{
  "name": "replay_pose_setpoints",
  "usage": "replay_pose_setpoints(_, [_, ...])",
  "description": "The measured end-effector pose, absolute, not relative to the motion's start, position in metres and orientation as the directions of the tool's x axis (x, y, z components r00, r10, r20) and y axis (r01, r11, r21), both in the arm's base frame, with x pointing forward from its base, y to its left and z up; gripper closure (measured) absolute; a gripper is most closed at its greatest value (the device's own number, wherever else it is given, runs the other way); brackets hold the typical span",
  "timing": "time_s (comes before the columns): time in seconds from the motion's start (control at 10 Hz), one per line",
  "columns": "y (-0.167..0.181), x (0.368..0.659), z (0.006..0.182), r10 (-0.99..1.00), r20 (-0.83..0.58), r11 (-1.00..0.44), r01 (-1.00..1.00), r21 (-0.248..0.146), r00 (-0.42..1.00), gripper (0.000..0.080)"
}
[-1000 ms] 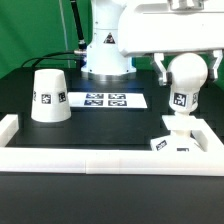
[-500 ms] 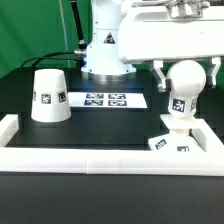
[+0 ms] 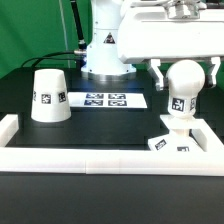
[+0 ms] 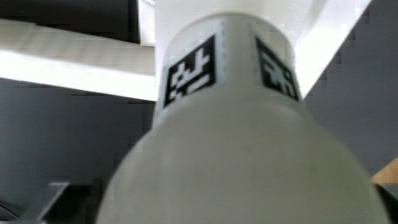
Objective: Assemble lamp
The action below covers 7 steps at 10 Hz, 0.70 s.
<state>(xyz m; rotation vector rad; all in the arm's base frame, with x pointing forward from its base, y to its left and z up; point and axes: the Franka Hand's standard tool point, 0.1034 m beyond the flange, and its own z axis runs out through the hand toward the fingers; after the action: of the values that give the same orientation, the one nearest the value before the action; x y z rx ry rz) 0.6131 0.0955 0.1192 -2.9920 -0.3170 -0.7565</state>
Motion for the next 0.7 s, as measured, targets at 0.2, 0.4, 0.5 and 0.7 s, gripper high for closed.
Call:
replay_pose_setpoints(0.2, [0.096,0.613,0.119,0.187,0.474,-0.978,0.207,0.012,0.86,0.0103])
replay_pose_setpoints(0.4, [0.095,0.613,0.12,0.188,0.474,-0.978,0.206,0.013,0.86,0.0101])
replay_pose_setpoints(0.5, [0.093,0.612,0.124,0.187,0.474,-0.979,0.205,0.013,0.86,0.0101])
replay_pose_setpoints(0.7, [0.093,0.611,0.133,0.187,0.476,-0.978,0.206,0.012,0.859,0.0101])
